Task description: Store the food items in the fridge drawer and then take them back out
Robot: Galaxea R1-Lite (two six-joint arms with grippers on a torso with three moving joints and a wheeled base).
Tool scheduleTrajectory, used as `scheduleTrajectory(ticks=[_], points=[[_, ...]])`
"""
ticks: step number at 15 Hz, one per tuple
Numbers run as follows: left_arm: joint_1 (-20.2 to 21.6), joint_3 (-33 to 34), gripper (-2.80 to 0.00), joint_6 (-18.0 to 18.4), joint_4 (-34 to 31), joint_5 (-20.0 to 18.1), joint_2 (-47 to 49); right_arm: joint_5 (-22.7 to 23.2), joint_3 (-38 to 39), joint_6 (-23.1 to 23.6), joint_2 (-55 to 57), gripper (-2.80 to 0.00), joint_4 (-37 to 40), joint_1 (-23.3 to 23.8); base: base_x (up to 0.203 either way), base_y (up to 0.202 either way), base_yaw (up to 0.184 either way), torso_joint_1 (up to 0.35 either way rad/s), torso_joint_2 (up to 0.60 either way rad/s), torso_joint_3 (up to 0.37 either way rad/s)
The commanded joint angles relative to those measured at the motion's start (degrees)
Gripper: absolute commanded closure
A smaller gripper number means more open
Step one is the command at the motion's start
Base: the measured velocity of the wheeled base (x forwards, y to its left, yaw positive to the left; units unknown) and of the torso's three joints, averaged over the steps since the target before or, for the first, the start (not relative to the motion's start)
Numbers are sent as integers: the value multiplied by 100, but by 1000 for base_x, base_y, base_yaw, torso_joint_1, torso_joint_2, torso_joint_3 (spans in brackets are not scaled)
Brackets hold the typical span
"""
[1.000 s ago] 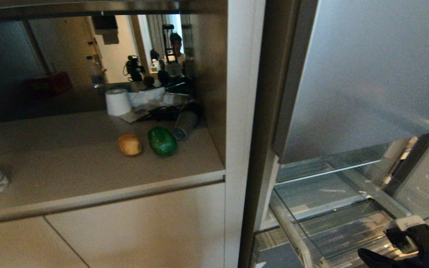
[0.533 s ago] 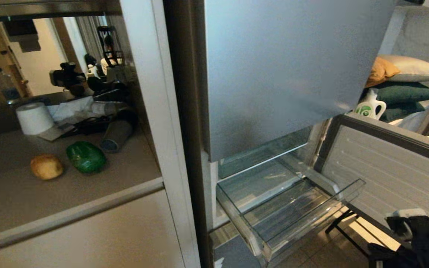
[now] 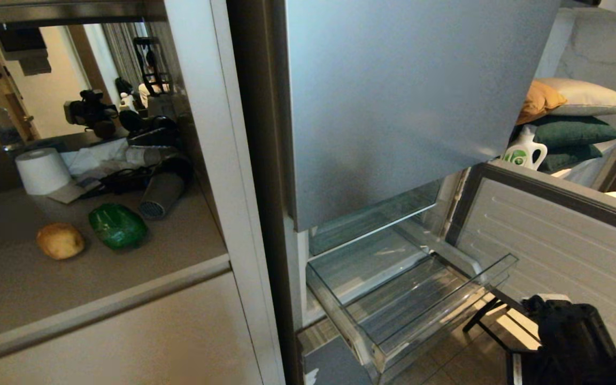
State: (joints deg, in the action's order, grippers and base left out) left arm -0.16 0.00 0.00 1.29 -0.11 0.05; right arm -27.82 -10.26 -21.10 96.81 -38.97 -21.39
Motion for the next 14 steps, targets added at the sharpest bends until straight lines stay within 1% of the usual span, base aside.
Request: scheduleTrajectory(ticks=[1, 5, 8, 14], points=[[-2, 62, 0, 0, 3, 2, 4, 247, -135, -17, 618, 0, -22, 141, 0, 0, 0, 0, 0, 0], [-2, 62, 0, 0, 3, 2, 4, 725, -722, -19, 1337, 0, -31, 354, 0, 0, 0, 0, 0, 0], [-2, 62, 0, 0, 3, 2, 4, 1093, -1276, 26, 1582, 0, -16, 382, 0, 0, 0, 0, 0, 0], [-2, 62, 0, 1, 3, 1, 4, 1536, -2546, 166, 2413, 0, -3, 382, 0, 0, 0, 0, 0, 0]])
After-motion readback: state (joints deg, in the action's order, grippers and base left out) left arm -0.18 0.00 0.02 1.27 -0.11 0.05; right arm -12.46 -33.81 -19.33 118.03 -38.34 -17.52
